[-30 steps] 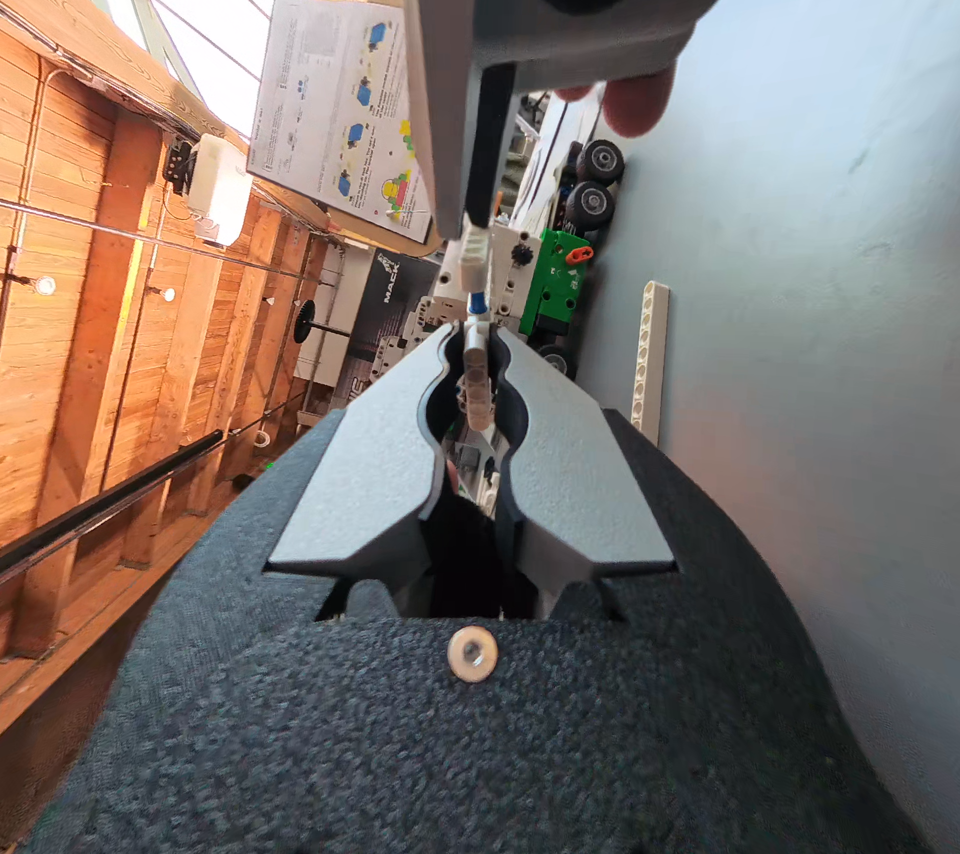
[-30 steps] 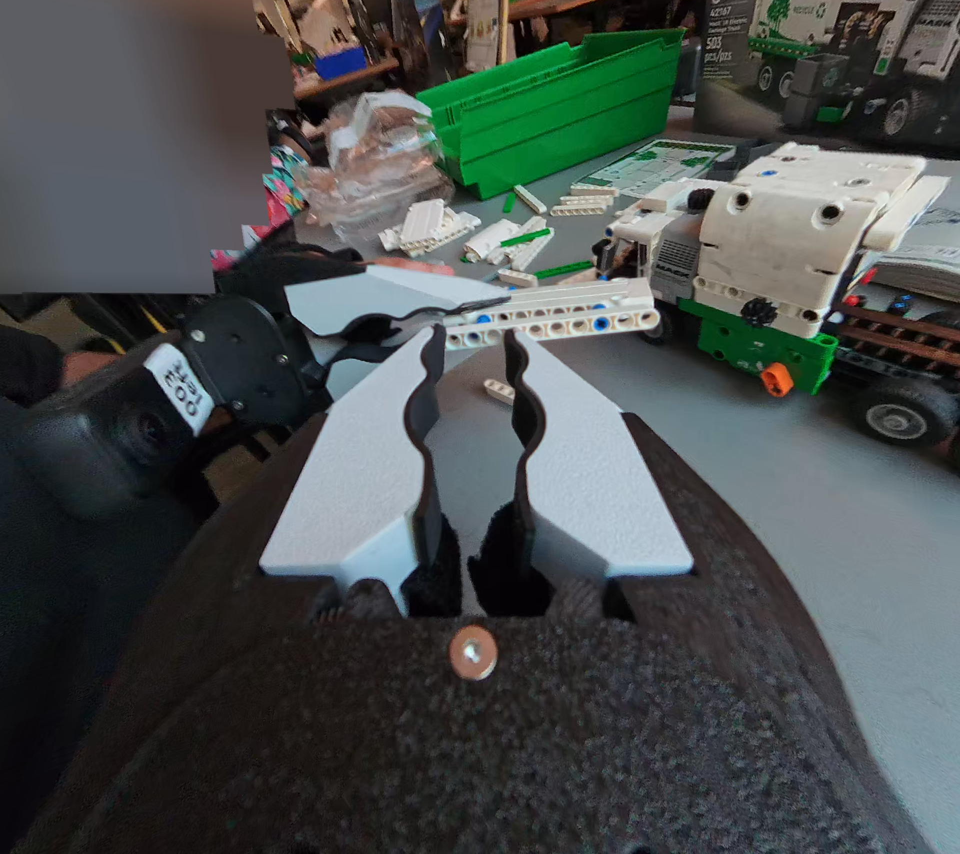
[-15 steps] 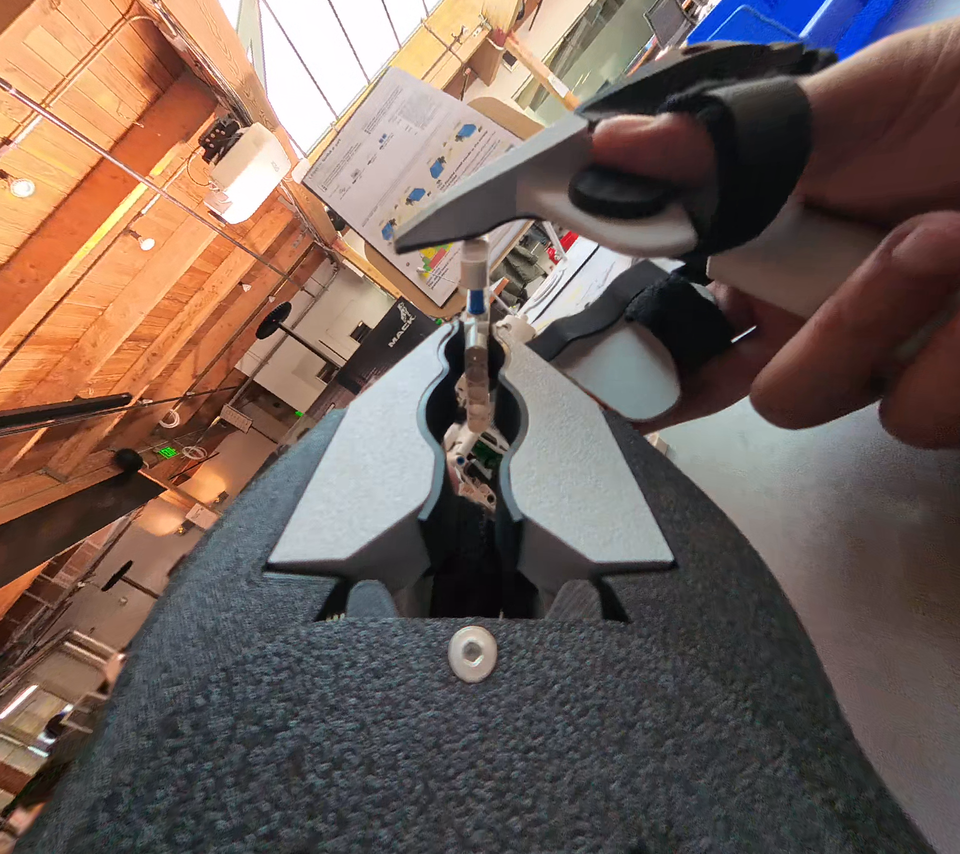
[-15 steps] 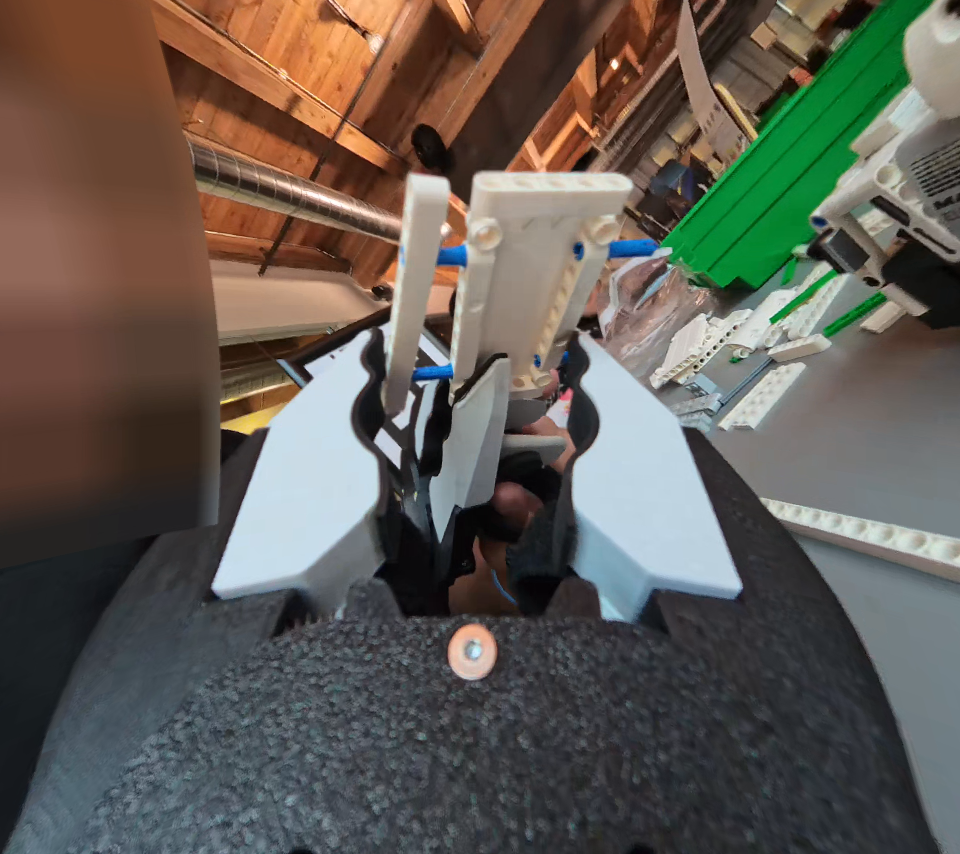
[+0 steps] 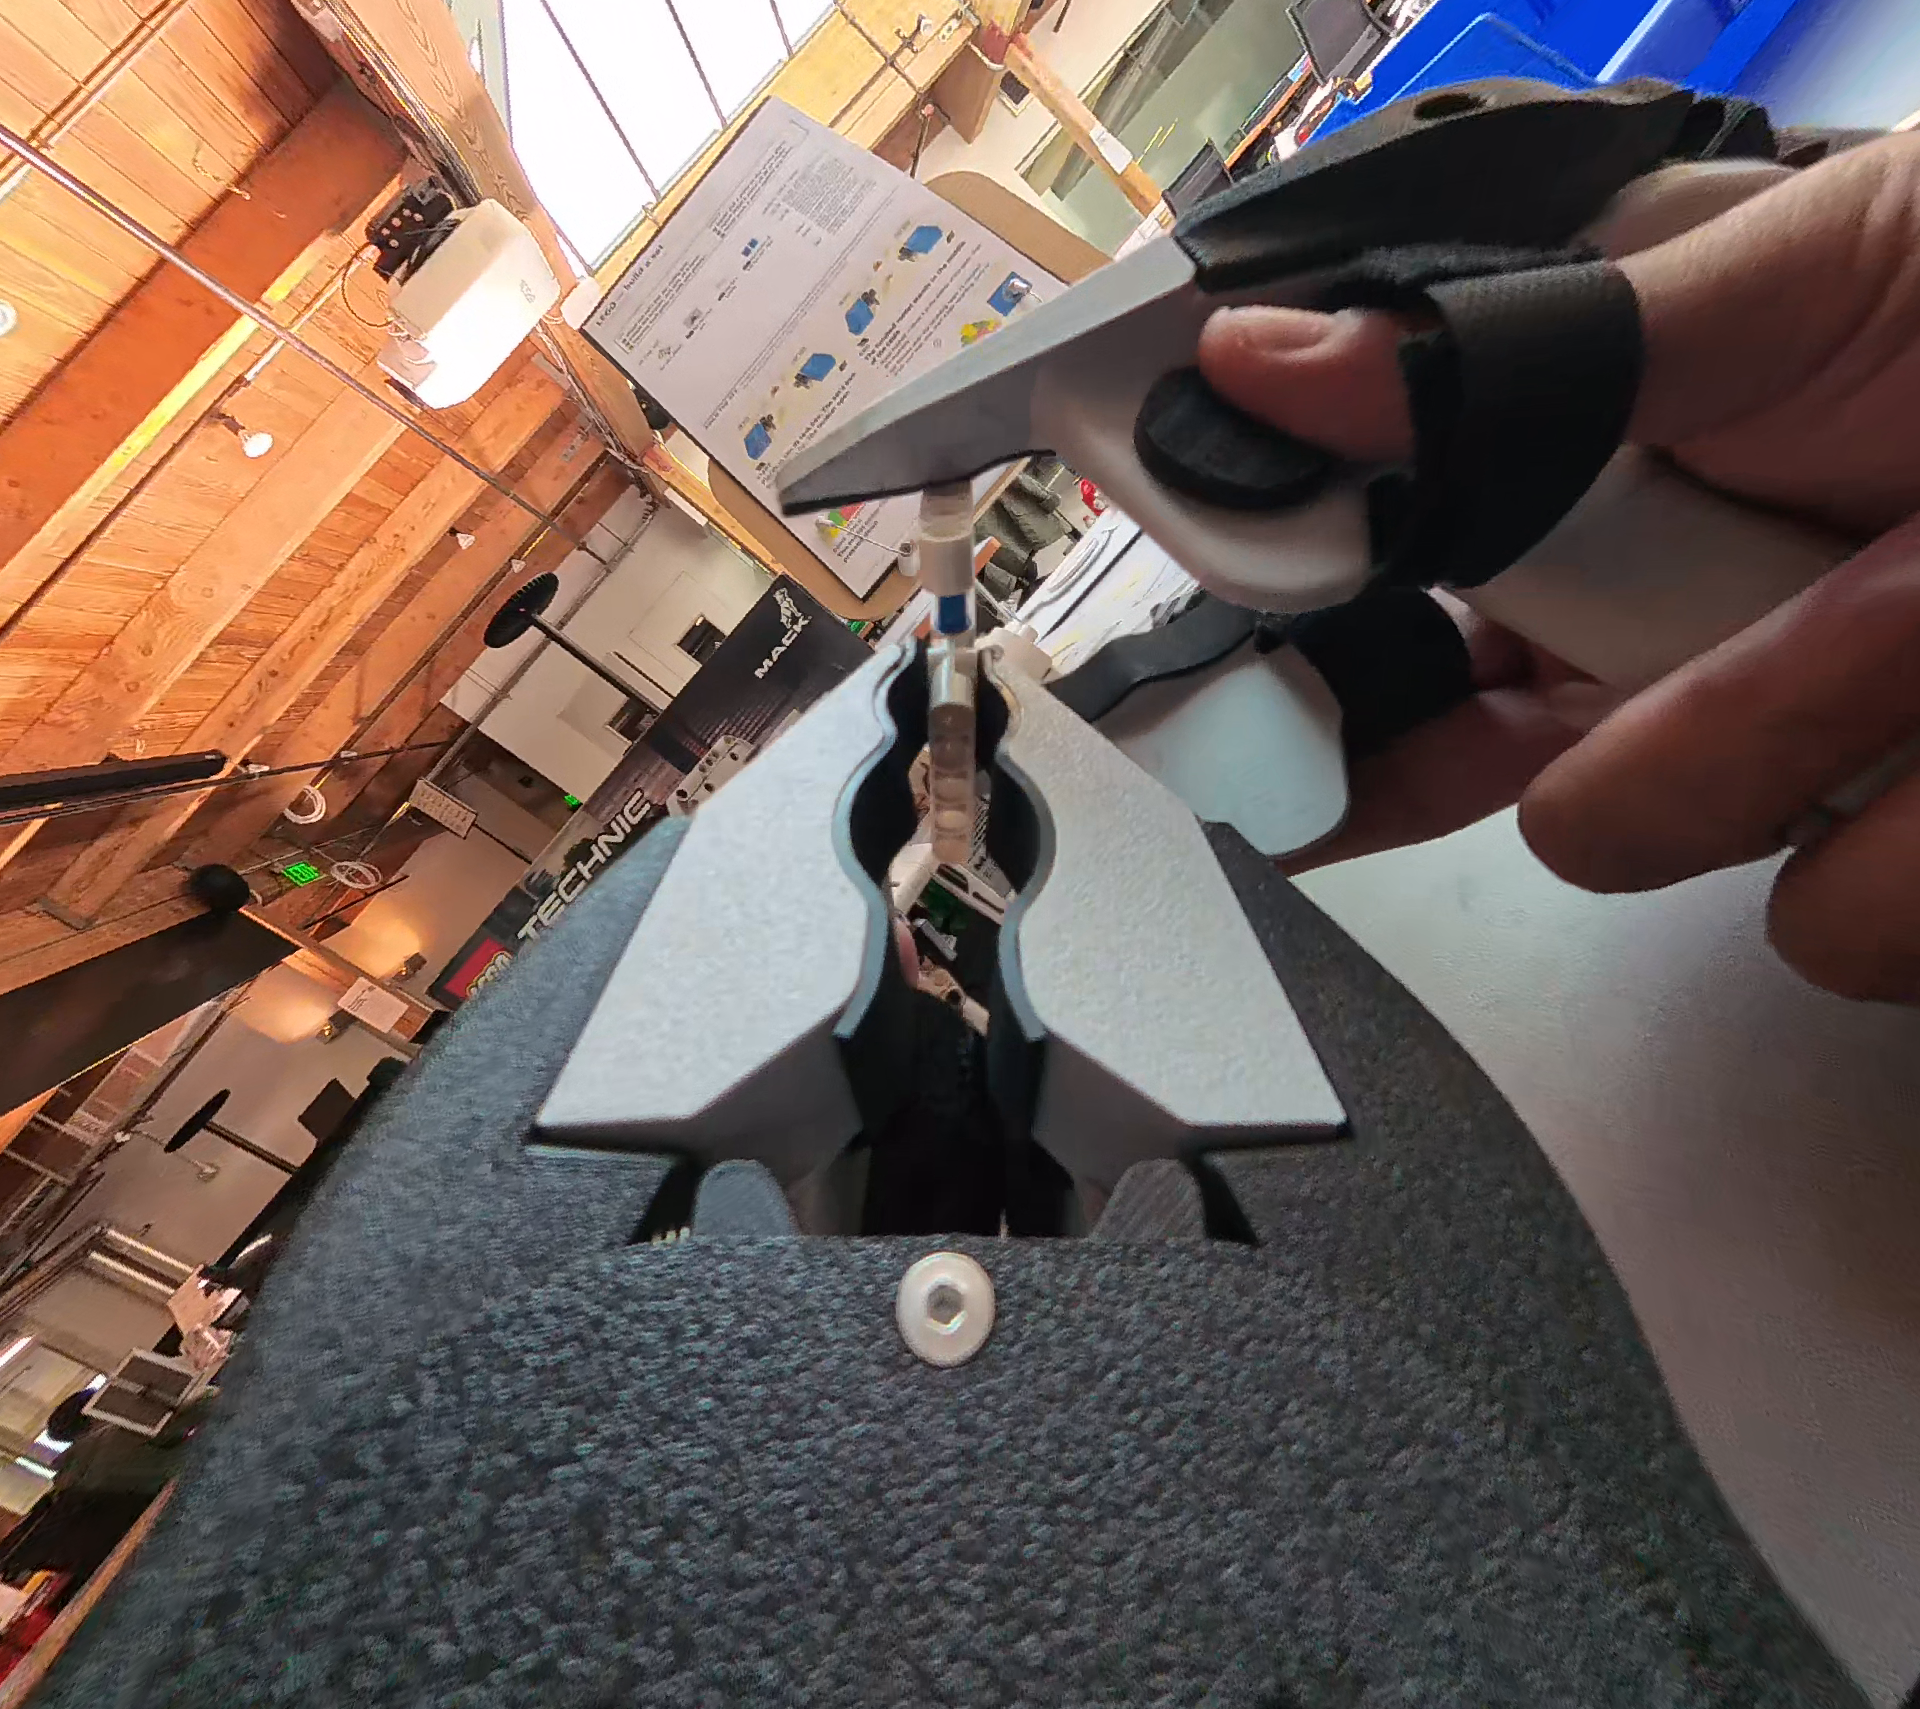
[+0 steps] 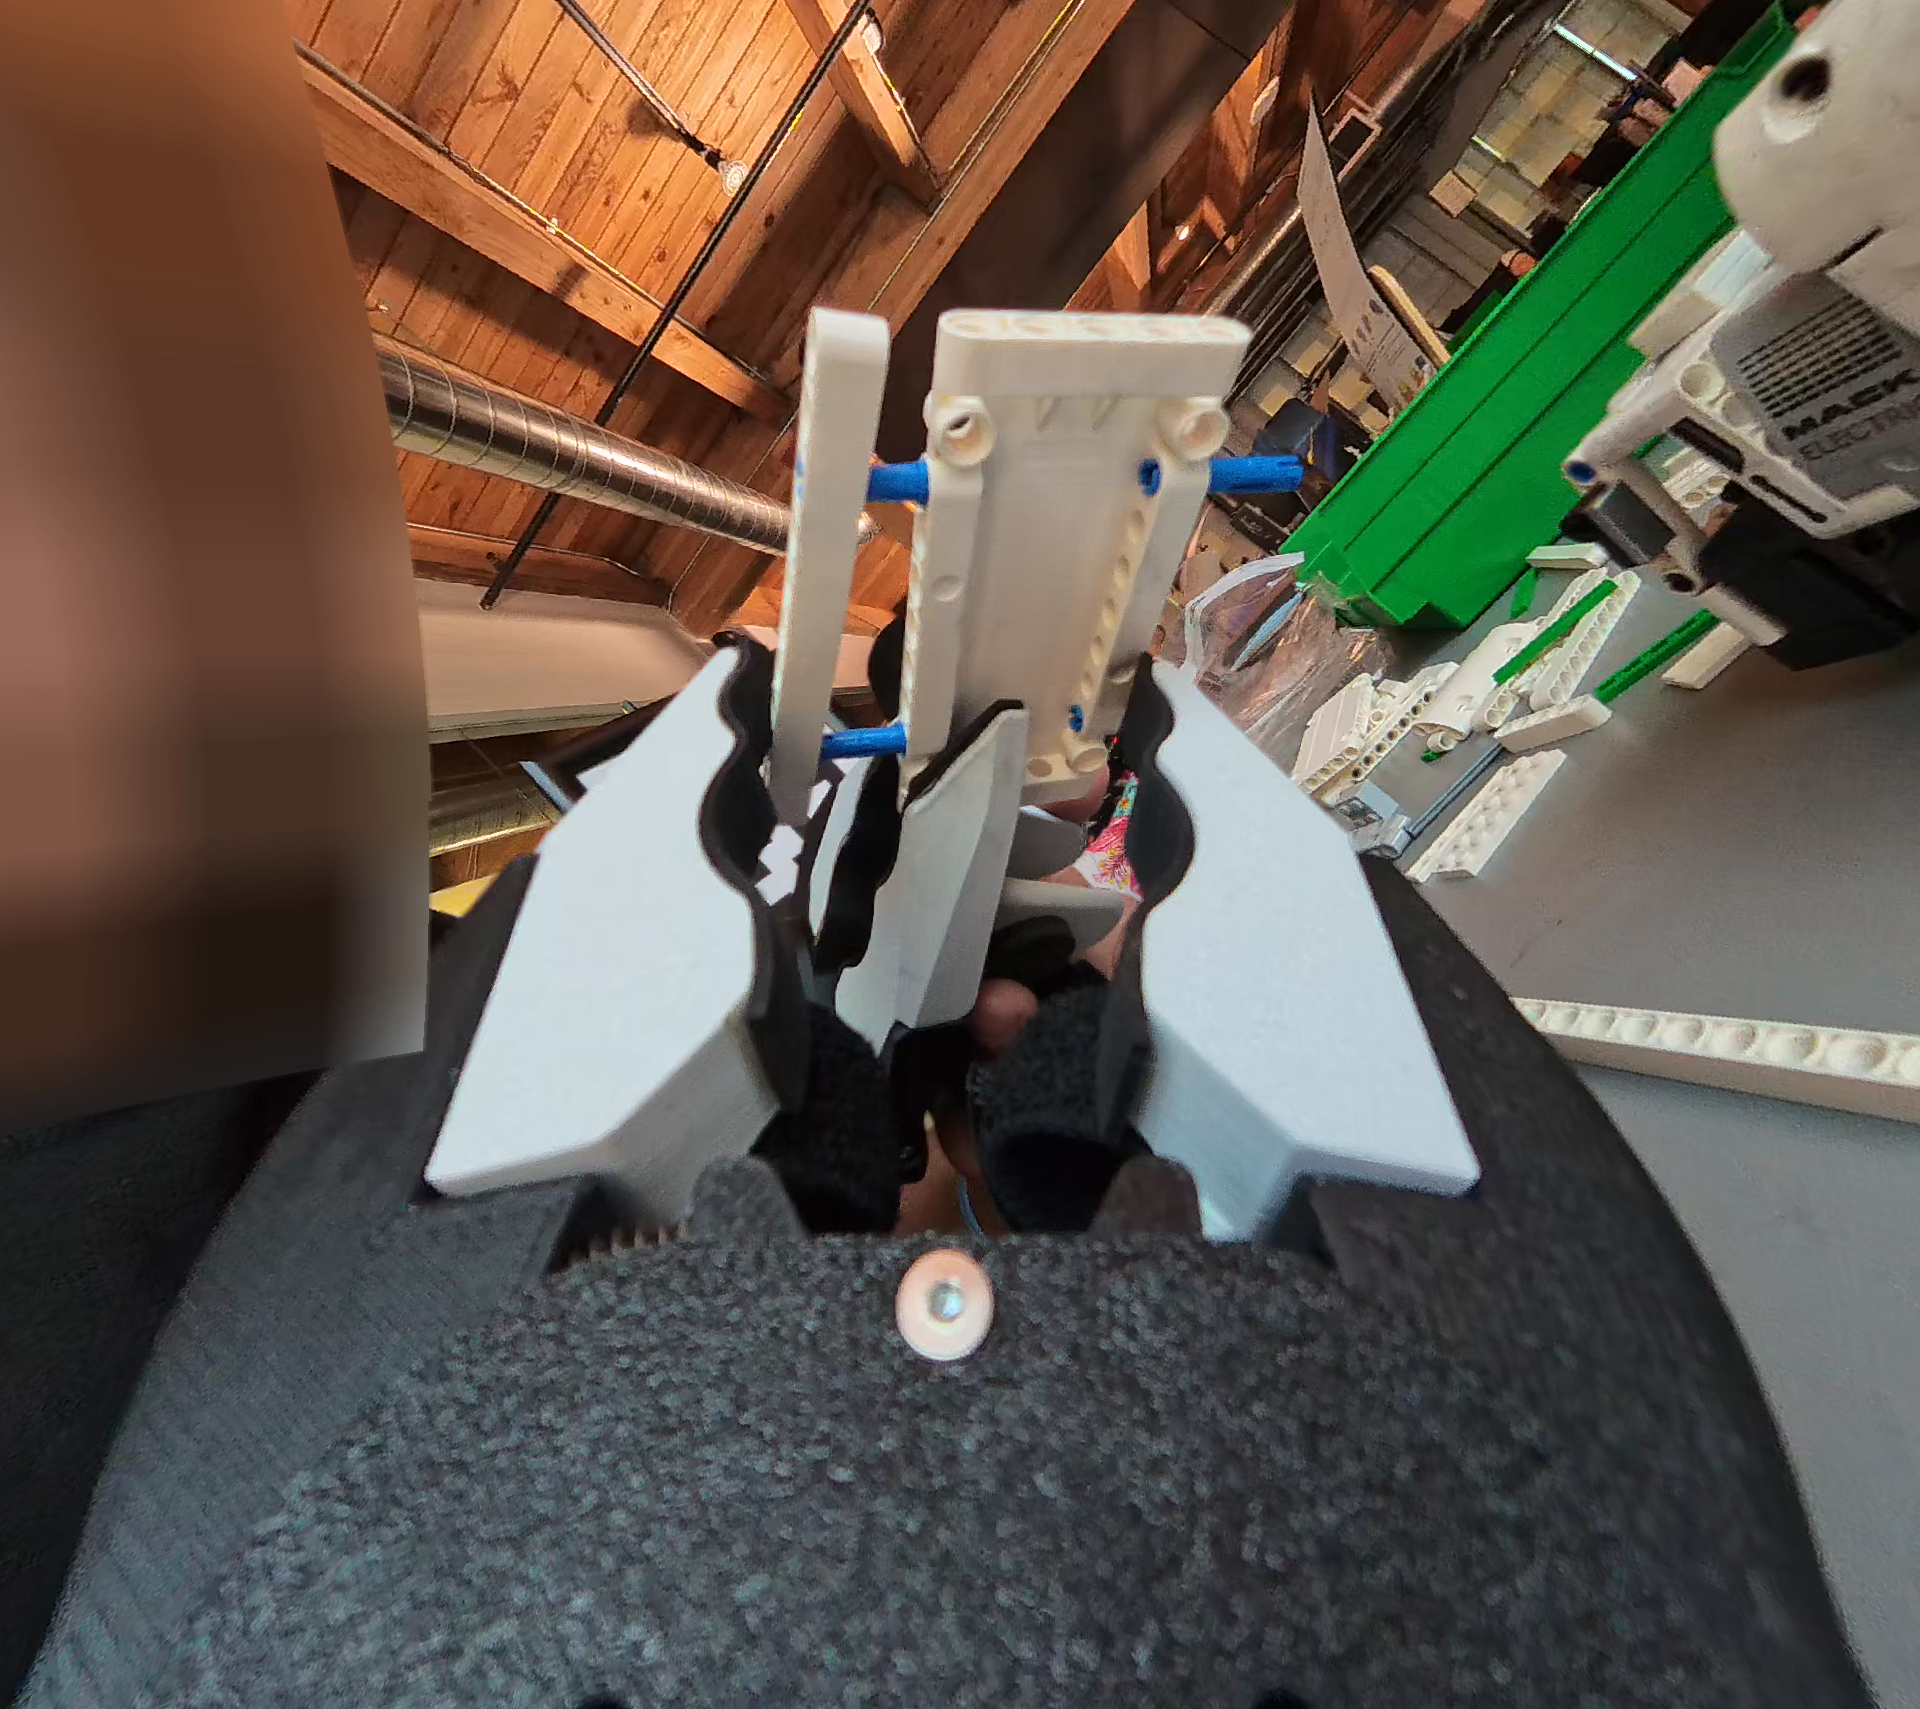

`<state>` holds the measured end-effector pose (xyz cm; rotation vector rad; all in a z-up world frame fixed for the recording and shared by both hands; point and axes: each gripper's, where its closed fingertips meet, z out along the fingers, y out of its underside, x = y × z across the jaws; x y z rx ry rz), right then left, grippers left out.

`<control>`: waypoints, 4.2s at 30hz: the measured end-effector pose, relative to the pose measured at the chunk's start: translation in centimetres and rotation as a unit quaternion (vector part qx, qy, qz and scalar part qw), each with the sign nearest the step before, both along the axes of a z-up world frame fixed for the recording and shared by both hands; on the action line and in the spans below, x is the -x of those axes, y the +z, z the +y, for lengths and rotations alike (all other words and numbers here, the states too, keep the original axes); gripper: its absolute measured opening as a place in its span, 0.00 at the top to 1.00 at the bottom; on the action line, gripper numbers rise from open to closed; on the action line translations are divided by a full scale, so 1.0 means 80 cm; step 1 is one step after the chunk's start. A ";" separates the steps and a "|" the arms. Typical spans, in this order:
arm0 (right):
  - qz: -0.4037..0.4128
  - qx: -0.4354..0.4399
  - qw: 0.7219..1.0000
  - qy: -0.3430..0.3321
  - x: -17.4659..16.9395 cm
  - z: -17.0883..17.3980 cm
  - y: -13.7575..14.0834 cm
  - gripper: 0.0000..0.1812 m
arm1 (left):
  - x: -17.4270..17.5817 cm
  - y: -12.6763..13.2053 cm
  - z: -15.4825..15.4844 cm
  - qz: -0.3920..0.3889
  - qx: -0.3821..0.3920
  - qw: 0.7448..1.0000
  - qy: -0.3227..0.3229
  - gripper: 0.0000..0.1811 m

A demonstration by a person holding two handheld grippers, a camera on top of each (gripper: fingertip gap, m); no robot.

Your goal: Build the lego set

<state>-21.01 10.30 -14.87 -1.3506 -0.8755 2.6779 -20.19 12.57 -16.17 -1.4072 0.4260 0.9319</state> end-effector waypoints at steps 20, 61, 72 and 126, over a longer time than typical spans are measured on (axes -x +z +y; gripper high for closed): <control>0.001 -0.073 0.997 0.018 -0.006 -0.012 -0.001 0.61 | -0.001 0.007 -0.008 0.001 -0.017 1.000 -0.008 0.97; 0.017 -0.419 0.908 0.013 -0.055 0.028 -0.034 0.98 | -0.040 -0.027 -0.018 -0.491 0.207 0.741 -0.408 0.95; -0.023 -0.482 0.876 0.002 -0.049 0.017 -0.063 0.98 | -0.039 -0.021 0.011 -0.345 0.380 0.788 -0.341 0.76; -0.026 -0.455 0.890 0.018 -0.050 0.023 -0.066 0.98 | -0.058 -0.024 0.020 -0.355 0.397 0.737 -0.417 0.95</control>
